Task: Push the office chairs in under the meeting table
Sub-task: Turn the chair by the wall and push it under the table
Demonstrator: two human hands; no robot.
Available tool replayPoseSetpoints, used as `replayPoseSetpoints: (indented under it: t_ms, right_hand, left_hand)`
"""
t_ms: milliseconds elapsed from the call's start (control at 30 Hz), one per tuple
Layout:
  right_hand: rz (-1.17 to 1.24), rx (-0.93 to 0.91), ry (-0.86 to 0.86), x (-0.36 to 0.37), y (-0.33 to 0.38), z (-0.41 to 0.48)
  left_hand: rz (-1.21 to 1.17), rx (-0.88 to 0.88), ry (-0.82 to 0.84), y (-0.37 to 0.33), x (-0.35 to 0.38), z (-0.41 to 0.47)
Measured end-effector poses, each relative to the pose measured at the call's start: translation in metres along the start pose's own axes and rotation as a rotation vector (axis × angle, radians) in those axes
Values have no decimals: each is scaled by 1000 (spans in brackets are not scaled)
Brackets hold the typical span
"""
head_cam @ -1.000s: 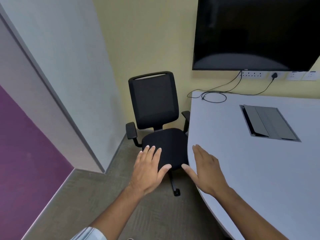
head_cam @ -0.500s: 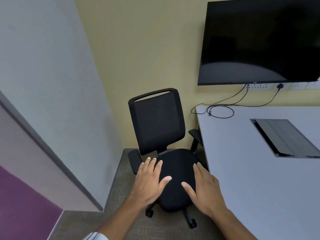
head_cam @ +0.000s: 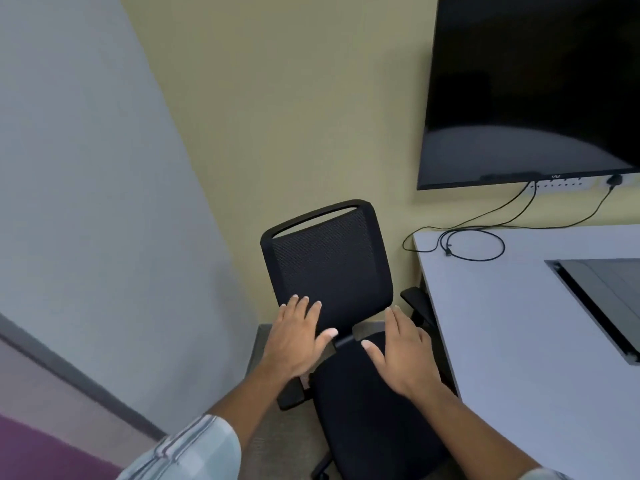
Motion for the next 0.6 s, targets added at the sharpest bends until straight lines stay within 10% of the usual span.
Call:
replayPoseSetpoints:
  t_ms: [600]
  right_hand:
    - [6, 97, -18, 37, 43, 37]
  left_hand:
    - [-41, -95, 26, 139, -53, 248]
Point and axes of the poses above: each hand's wrist, its own z-axis towards the middle knuckle, its own x-axis out of the palm, y = z × x, the point moved 3 cm from there along z, towards the middle knuckle, and after that the axes turned 3 degrees about y, right-handed, at the moved point
